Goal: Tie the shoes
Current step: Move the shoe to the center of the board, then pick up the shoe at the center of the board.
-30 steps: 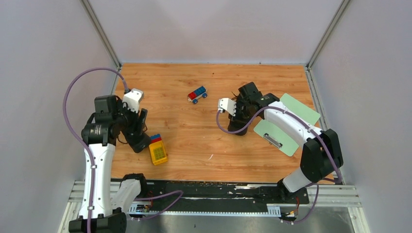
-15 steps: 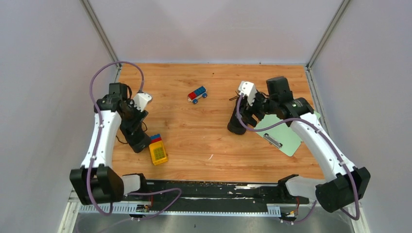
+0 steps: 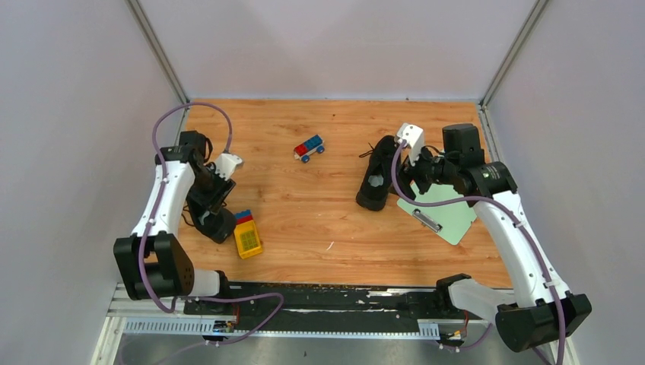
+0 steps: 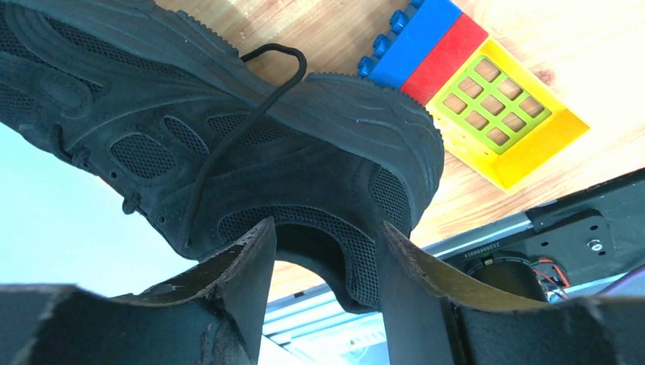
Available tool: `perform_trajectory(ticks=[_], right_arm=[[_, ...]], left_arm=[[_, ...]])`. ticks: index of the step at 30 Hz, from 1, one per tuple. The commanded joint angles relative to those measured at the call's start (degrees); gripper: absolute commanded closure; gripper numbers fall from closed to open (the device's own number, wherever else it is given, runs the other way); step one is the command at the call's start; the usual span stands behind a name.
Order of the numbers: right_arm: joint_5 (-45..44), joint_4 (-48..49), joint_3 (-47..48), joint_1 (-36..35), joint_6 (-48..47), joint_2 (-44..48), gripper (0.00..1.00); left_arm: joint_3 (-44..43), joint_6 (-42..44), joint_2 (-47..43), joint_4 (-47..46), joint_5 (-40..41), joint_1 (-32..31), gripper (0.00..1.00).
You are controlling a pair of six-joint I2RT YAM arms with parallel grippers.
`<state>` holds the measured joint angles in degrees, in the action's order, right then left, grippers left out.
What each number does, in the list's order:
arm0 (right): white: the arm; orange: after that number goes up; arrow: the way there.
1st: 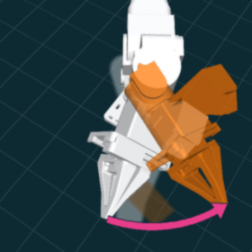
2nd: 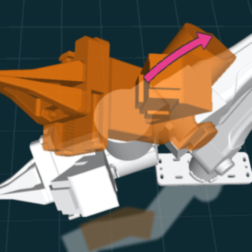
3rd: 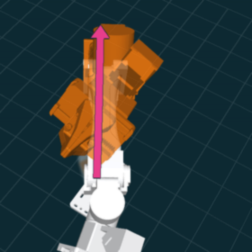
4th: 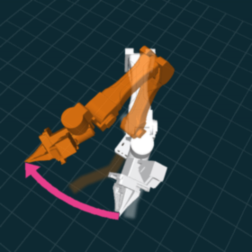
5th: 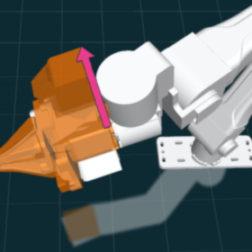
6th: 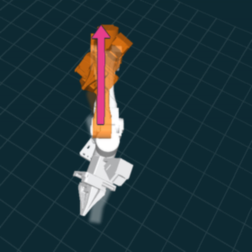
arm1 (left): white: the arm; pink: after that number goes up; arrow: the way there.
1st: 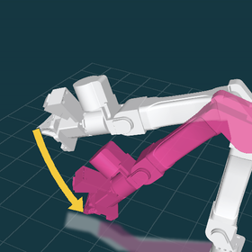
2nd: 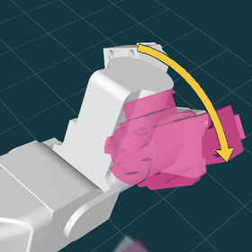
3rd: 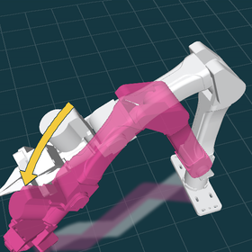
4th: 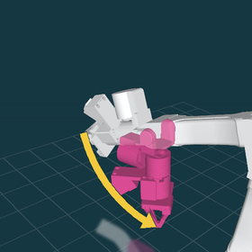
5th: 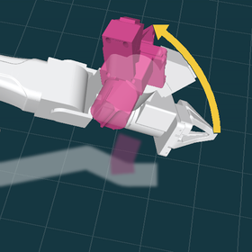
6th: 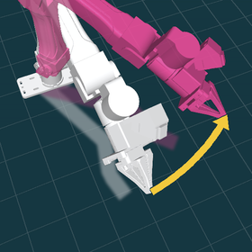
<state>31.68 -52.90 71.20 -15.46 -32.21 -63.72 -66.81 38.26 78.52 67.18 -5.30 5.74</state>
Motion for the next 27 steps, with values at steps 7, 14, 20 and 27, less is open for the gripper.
perform_trajectory(ticks=[7,14,20,27], right_arm=[[3.35,-1.24,0.35,1.87,1.19,0.29,0.29],[5.81,-0.85,0.6,2.25,1.84,-0.77,0.29],[6.38,-0.79,0.26,2.58,2.11,-0.4,0.29],[7.12,-0.75,-0.33,3.23,2.4,0.17,0.29]], left_arm=[[-2.98,-9.23,-12.85,1.77,0.94,0.42,0.32],[2.89,-7.63,-12.17,1.22,2.47,0.41,0.31],[7.25,-5.07,-8.34,-2.79,3.2,0.42,0.4],[3.8,-2.29,-9.18,-3.33,0.35,0.42,0.89]])
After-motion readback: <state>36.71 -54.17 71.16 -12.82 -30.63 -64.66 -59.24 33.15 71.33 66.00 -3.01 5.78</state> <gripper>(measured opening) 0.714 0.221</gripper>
